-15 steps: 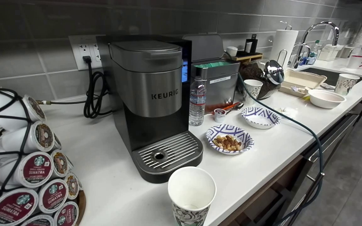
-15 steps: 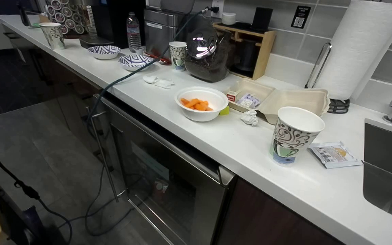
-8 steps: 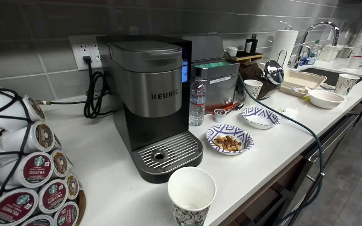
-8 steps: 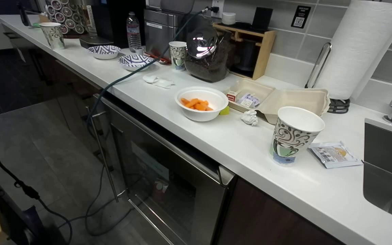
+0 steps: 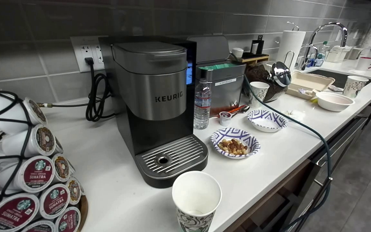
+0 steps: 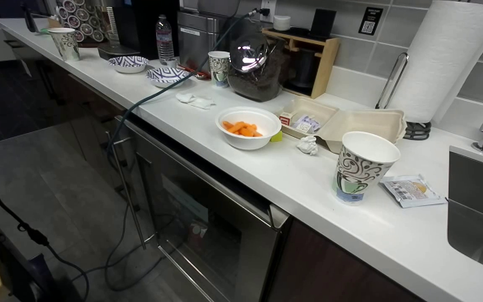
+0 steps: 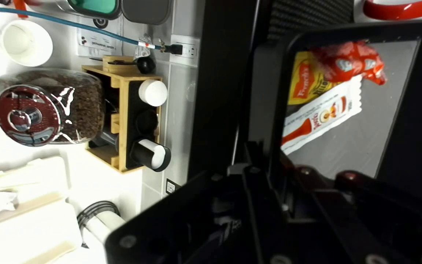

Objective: Remove the black box from the counter.

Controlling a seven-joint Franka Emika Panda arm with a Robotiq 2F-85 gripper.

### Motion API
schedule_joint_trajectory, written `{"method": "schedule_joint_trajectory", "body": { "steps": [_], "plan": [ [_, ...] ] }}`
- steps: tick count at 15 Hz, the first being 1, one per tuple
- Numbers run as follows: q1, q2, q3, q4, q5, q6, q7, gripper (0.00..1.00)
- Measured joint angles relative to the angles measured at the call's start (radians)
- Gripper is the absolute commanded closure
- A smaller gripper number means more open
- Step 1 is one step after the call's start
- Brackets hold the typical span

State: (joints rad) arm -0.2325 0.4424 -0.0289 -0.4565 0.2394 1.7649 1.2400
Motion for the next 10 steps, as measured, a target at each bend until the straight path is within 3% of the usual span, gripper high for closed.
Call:
{"method": "schedule_joint_trajectory", "body": {
  "steps": [5,10],
  "plan": [
    [0.009,0.000,-0.008,0.001,-0.017,-0.006,0.106,0.97],
    [0.056,0.005,-0.032,0.002,-0.111,-0.003,0.111,0.97]
  ]
}}
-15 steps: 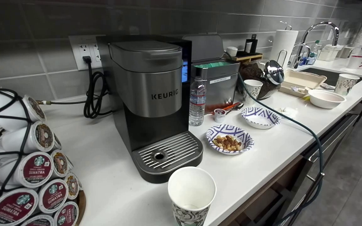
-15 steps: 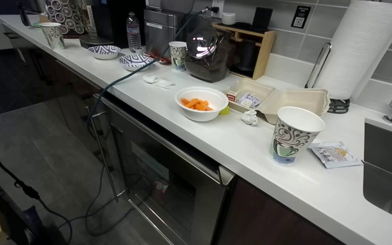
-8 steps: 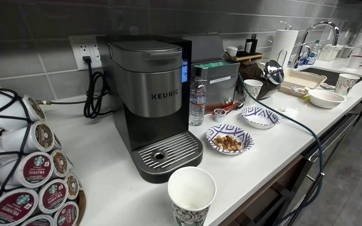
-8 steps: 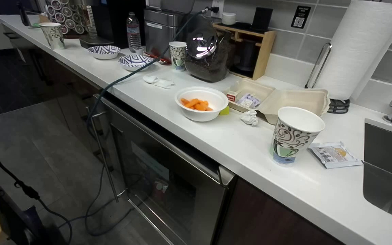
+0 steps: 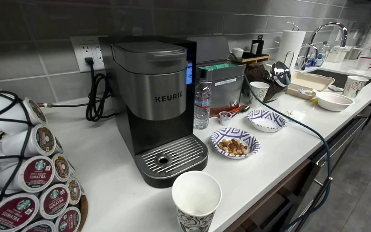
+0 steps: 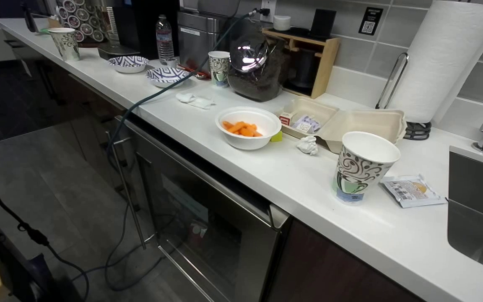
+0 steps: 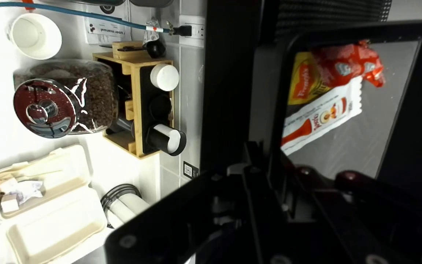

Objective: Remove the black box from the counter.

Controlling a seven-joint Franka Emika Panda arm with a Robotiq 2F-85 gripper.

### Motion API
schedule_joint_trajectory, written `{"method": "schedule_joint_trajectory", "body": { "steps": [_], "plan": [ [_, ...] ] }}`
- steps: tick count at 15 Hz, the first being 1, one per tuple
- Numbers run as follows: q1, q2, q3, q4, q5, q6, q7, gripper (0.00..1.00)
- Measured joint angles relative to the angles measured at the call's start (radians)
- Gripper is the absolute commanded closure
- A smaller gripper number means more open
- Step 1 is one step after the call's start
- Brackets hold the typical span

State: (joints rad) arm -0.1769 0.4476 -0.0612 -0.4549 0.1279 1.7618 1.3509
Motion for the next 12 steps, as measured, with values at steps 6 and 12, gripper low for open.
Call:
{"method": "schedule_joint_trajectory", "body": {
  "steps": [6,12],
  "plan": [
    [0.041,0.013,-0.009,0.002,-0.047,0.044,0.004,0.97],
    [0.042,0.021,-0.011,0.002,-0.043,0.061,0.042,0.97]
  ]
}}
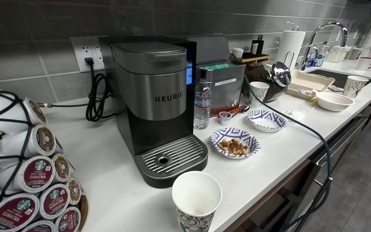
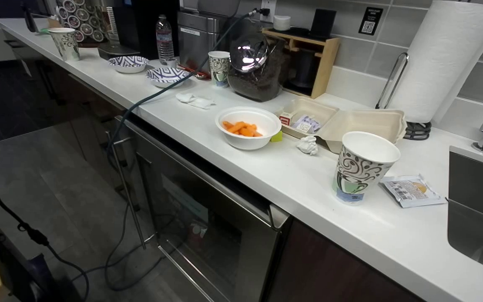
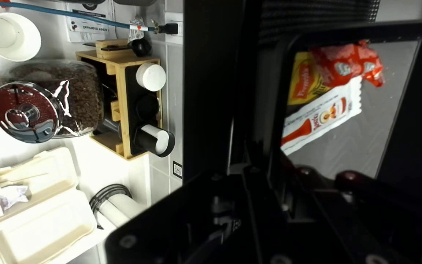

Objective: Remove the black box from the counter.

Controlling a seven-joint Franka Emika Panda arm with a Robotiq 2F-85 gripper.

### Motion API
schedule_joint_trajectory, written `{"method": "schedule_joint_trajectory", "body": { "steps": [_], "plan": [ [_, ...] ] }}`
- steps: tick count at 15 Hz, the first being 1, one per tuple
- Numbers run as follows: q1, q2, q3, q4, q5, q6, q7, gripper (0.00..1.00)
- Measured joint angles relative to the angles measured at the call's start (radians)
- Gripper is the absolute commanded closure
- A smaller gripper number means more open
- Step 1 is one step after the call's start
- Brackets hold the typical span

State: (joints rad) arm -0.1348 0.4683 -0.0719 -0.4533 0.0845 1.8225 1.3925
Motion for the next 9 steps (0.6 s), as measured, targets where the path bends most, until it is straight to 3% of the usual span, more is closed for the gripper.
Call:
{"method": "schedule_joint_trajectory", "body": {
  "steps": [4,5,7,9],
  "plan": [
    [0.000,0.013,0.014,0.000,0.010,0.026,0.020,0.95],
    [0.000,0.017,0.017,0.000,0.011,0.037,0.021,0.65],
    [0.001,0.024,0.020,0.000,0.011,0.050,0.021,0.59],
    [0.001,0.029,0.022,0.000,0.011,0.074,0.021,0.43]
  ]
}}
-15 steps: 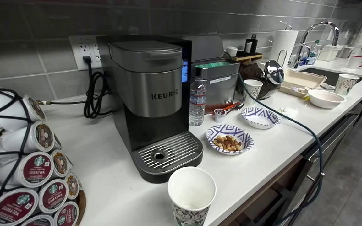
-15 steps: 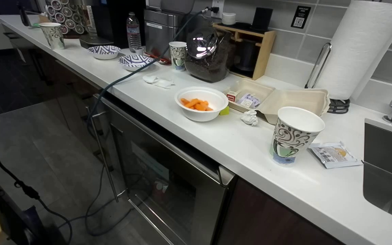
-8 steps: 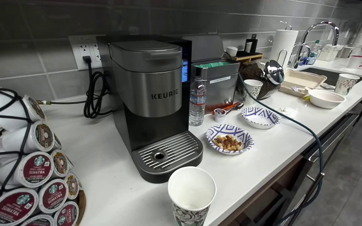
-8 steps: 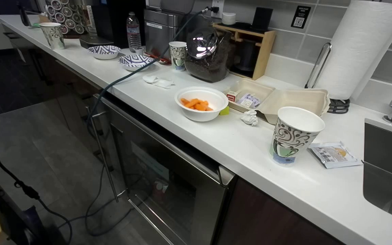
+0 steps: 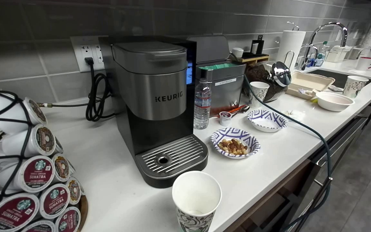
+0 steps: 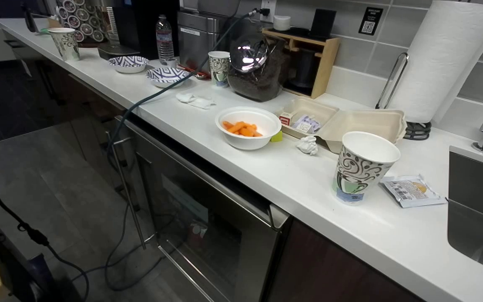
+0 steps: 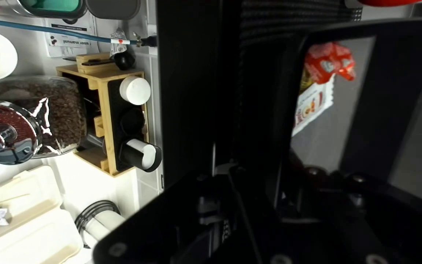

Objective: Remove the black box from the counter.

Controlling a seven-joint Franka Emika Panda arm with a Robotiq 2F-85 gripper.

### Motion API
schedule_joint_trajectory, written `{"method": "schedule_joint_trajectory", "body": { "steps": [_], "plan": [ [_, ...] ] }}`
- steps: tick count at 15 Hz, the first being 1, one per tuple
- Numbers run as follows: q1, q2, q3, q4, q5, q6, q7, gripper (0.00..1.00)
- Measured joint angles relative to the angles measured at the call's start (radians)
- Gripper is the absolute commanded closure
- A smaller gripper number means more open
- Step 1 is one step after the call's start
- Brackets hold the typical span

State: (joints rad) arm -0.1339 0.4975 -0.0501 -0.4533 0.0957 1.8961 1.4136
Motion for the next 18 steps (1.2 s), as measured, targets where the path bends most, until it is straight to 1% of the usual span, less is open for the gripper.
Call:
{"method": "schedule_joint_trajectory", "body": {
  "steps": [1,3,4,6,10,12,14,16,18],
  "plan": [
    [0.000,0.001,0.001,0.000,0.000,0.010,0.000,0.34],
    [0.001,0.003,0.002,0.000,0.000,0.026,0.000,0.21],
    [0.001,0.003,0.003,0.000,0.000,0.030,-0.001,0.12],
    [0.001,0.003,0.003,0.000,0.000,0.041,-0.001,0.00],
    [-0.007,-0.005,0.006,0.005,0.007,0.067,-0.031,0.00],
    [-0.028,-0.022,0.024,0.009,0.044,0.065,-0.095,0.00],
    [-0.065,-0.055,0.051,0.011,0.104,0.045,-0.185,0.00],
    [-0.100,-0.105,0.062,0.015,0.139,-0.024,-0.268,0.00],
    [-0.120,-0.162,0.060,0.020,0.140,-0.134,-0.359,0.00]
  ]
}}
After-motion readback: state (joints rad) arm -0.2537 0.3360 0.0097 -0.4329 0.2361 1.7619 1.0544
